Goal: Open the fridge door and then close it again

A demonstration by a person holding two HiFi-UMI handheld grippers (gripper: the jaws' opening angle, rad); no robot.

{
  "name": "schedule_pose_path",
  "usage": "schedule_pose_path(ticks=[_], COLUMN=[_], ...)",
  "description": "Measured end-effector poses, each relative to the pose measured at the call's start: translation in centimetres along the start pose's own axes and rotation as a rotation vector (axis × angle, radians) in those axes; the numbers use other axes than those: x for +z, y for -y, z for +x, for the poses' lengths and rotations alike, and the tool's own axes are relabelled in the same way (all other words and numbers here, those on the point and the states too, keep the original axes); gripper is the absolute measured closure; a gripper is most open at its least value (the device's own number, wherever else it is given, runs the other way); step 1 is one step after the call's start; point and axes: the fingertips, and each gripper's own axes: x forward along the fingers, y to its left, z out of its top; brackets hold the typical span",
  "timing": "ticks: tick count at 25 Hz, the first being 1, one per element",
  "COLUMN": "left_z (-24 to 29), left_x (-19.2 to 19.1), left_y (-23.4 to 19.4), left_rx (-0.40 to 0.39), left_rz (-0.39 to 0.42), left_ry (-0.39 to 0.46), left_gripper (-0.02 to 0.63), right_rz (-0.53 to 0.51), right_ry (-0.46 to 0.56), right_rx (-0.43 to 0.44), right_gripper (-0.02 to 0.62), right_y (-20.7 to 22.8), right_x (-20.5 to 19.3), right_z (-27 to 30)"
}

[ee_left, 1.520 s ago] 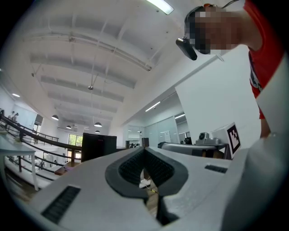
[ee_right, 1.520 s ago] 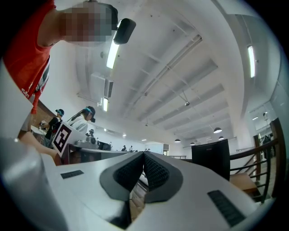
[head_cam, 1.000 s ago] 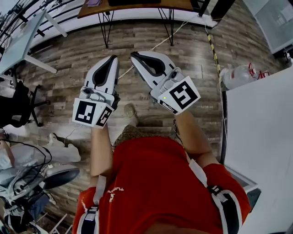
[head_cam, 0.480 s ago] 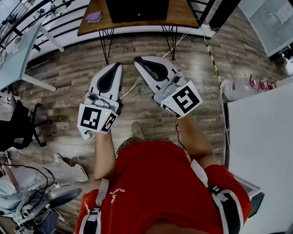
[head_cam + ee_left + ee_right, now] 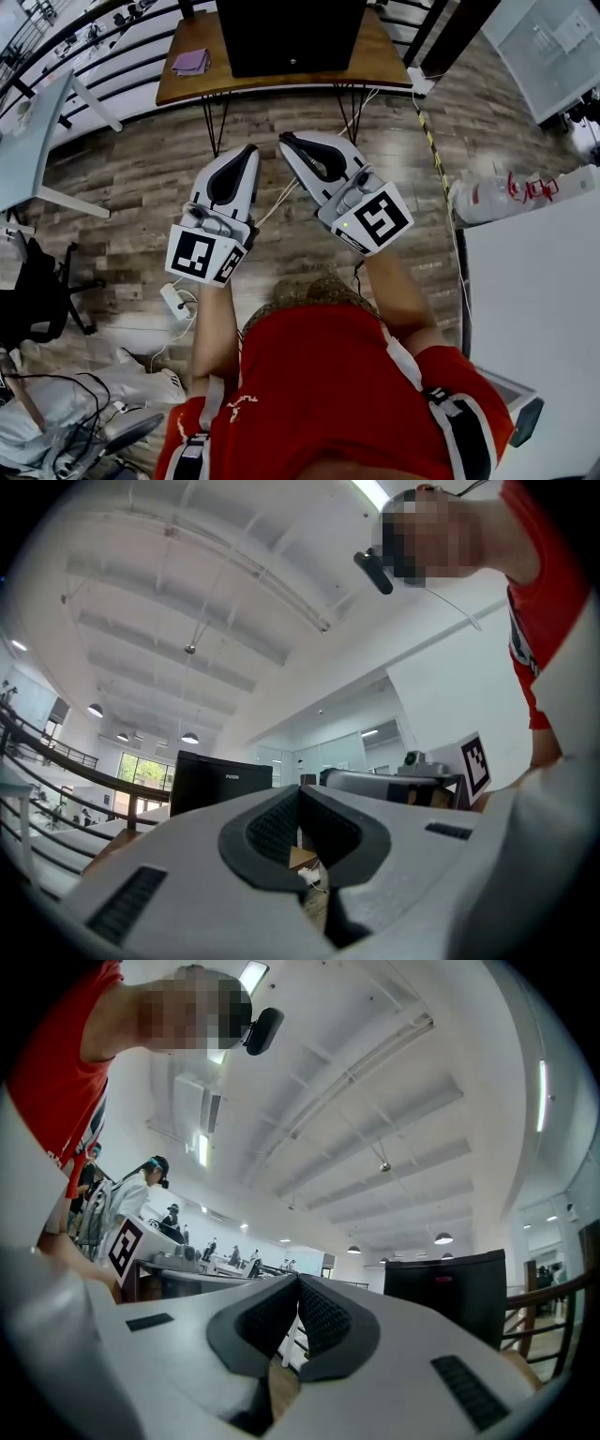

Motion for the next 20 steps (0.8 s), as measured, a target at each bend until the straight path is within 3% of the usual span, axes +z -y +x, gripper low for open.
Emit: schedule_pose_path(ticks=[10,20], left_z=[4.8,11.0], left_x=[-0.8,-3.4], left_y=[-4.9,-11.1], left_rx=[0.003,0.070], left_rz=[-0.006,0.012], left_ry=[-0.001,-0.027], left_gripper=[0.597,0.597], right_rz=[-0.038,-0.027], right_ry=[0.002,0.029], right_rx=[0.014,0.063], right_gripper=[0.571,0.571], right_y=[5.3,12.5], right_x=[-1.3,-4.3], right_z=[4.1,8.0])
